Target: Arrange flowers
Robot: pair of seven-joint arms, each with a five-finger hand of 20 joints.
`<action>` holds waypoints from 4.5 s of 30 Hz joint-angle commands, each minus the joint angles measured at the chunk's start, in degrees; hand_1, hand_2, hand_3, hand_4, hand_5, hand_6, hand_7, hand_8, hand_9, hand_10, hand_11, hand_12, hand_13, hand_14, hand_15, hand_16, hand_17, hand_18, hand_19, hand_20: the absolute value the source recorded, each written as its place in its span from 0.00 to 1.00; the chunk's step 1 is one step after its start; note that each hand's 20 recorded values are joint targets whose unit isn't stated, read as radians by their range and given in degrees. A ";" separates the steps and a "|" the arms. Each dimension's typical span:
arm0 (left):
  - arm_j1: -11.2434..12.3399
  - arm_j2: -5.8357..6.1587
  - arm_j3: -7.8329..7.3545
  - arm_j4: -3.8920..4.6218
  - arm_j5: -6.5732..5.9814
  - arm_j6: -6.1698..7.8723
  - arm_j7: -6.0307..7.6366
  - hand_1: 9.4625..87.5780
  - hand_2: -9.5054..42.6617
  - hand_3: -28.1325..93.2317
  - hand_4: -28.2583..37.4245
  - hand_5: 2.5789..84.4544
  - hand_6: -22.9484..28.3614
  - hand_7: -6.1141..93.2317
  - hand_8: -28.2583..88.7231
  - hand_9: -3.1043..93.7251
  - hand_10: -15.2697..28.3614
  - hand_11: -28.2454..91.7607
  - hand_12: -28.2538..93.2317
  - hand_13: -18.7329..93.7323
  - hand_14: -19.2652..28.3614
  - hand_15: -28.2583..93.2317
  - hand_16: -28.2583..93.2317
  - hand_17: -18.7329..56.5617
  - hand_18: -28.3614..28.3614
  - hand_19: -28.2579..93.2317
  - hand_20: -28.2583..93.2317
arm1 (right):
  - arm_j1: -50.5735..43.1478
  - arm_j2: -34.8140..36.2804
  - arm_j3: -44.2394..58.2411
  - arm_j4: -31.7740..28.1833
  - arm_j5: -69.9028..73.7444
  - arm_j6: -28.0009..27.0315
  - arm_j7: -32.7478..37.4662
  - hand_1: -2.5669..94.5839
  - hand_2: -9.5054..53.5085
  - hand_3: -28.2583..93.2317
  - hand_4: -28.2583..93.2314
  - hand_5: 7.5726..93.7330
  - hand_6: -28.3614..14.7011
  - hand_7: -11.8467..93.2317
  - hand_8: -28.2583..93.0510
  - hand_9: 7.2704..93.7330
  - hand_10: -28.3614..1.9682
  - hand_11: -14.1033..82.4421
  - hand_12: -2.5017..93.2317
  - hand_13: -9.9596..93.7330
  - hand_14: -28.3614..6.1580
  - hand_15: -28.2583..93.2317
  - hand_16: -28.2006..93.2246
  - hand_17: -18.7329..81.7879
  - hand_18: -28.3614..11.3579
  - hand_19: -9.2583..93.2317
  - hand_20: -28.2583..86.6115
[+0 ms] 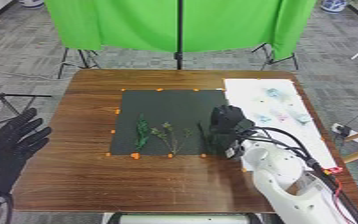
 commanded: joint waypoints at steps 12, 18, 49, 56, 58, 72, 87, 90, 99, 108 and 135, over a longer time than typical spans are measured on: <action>0.50 -0.16 0.21 0.43 -0.08 0.04 -0.51 0.20 0.07 0.81 0.00 0.33 0.46 0.30 0.14 0.27 0.58 0.41 0.36 0.36 0.69 0.48 0.24 0.12 0.91 0.60 0.28 | -2.08 -0.60 0.87 -2.58 1.70 2.64 3.29 0.41 0.04 0.96 0.02 0.75 0.54 0.75 0.21 0.92 0.68 0.61 0.35 0.89 0.69 0.81 0.49 0.65 0.22 1.00 0.72; 0.39 -0.81 0.09 0.36 0.23 -0.40 -0.78 0.20 0.07 0.80 0.00 0.33 0.46 0.30 0.14 0.27 0.58 0.41 0.36 0.36 0.69 0.48 0.24 0.12 0.91 0.60 0.28 | -3.49 -0.48 5.40 -4.98 4.86 4.07 4.55 0.38 0.06 0.94 0.01 0.71 0.58 0.73 0.26 0.89 0.65 0.62 0.35 0.85 0.65 0.82 0.49 0.63 0.21 1.00 0.73; 1.35 0.11 -0.44 0.30 -0.18 -0.19 -0.32 0.20 0.07 0.80 0.01 0.33 0.46 0.29 0.14 0.27 0.58 0.41 0.36 0.36 0.69 0.48 0.24 0.11 0.91 0.60 0.28 | -10.76 4.67 6.90 -4.62 -7.69 -2.25 -5.95 0.39 0.00 0.90 0.00 0.52 0.64 0.52 0.03 0.56 0.64 0.73 0.31 0.63 0.67 0.83 0.41 0.47 0.30 0.89 0.65; 0.99 0.35 -0.35 0.47 -0.14 -0.46 -0.74 0.20 0.07 0.81 0.00 0.32 0.46 0.29 0.14 0.27 0.58 0.41 0.36 0.36 0.69 0.48 0.24 0.11 0.91 0.60 0.28 | -10.75 3.02 3.24 -5.03 -8.65 -2.59 -2.46 0.38 0.00 0.89 0.00 0.49 0.63 0.56 0.03 0.53 0.61 0.74 0.31 0.62 0.65 0.84 0.42 0.47 0.29 0.89 0.65; 0.96 0.44 -0.35 0.54 -0.23 -0.51 -0.69 0.20 0.07 0.81 0.00 0.32 0.46 0.29 0.14 0.27 0.58 0.41 0.36 0.36 0.69 0.48 0.24 0.11 0.91 0.60 0.28 | -10.23 2.67 2.01 -4.80 -8.77 -2.81 -1.22 0.37 0.00 0.89 0.00 0.48 0.62 0.57 0.03 0.52 0.61 0.75 0.31 0.61 0.65 0.84 0.41 0.46 0.29 0.89 0.65; 0.79 0.21 -0.25 0.62 -0.13 -0.76 -1.03 0.20 0.07 0.81 0.00 0.33 0.46 0.29 0.14 0.27 0.58 0.41 0.36 0.36 0.69 0.48 0.24 0.11 0.91 0.60 0.28 | -7.95 0.19 -1.35 -2.99 -9.99 -2.13 4.71 0.34 0.00 0.90 0.00 0.46 0.60 0.59 0.02 0.50 0.57 0.76 0.31 0.60 0.61 0.86 0.40 0.45 0.28 0.90 0.65; 1.45 0.25 -0.31 0.40 -0.37 -0.22 -0.19 0.19 0.07 0.81 0.00 0.33 0.46 0.29 0.14 0.27 0.58 0.41 0.36 0.36 0.69 0.48 0.24 0.11 0.91 0.60 0.28 | -9.13 5.51 6.64 -4.37 -8.73 -4.47 -0.22 0.31 0.00 0.96 0.00 0.40 0.58 0.58 0.02 0.41 0.53 0.75 0.31 0.53 0.60 0.86 0.40 0.41 0.27 0.87 0.65; 1.59 0.07 -0.29 0.33 -0.33 -0.16 -0.07 0.19 0.07 0.81 0.00 0.33 0.46 0.30 0.14 0.27 0.58 0.41 0.36 0.36 0.69 0.48 0.24 0.11 0.91 0.60 0.28 | -10.21 6.07 7.12 -4.87 -9.74 -5.93 -2.19 0.30 0.00 0.96 0.00 0.36 0.57 0.59 0.02 0.36 0.52 0.75 0.30 0.51 0.60 0.86 0.38 0.39 0.26 0.85 0.64; 1.23 -0.06 -0.04 0.41 -0.16 -0.25 -0.20 0.20 0.07 0.81 0.00 0.32 0.46 0.30 0.14 0.27 0.58 0.41 0.36 0.36 0.69 0.48 0.24 0.12 0.91 0.60 0.28 | -12.56 6.43 6.28 -7.36 -10.88 -8.04 -4.45 0.27 0.00 0.94 0.00 0.28 0.54 0.59 0.02 0.26 0.48 0.72 0.28 0.42 0.57 0.84 0.33 0.34 0.25 0.82 0.64; 1.06 -0.14 -0.15 0.52 -0.11 -0.50 -0.51 0.19 0.07 0.81 0.00 0.32 0.46 0.29 0.14 0.27 0.58 0.41 0.36 0.36 0.69 0.48 0.24 0.12 0.91 0.60 0.28 | -10.19 4.24 0.92 -7.24 -11.15 -9.51 -0.26 0.23 0.00 0.94 0.00 0.23 0.50 0.59 0.03 0.21 0.44 0.68 0.27 0.37 0.55 0.82 0.31 0.31 0.24 0.80 0.64; 0.79 -0.08 -0.15 0.57 -0.08 -0.58 -0.91 0.20 0.07 0.80 0.00 0.32 0.46 0.29 0.14 0.27 0.58 0.41 0.36 0.36 0.70 0.48 0.24 0.11 0.91 0.60 0.28 | -4.81 7.52 8.20 -0.74 -9.70 7.83 11.16 0.27 0.00 0.98 0.00 0.31 0.49 0.45 0.06 0.26 0.43 0.68 0.27 0.41 0.54 0.83 0.30 0.34 0.24 0.81 0.64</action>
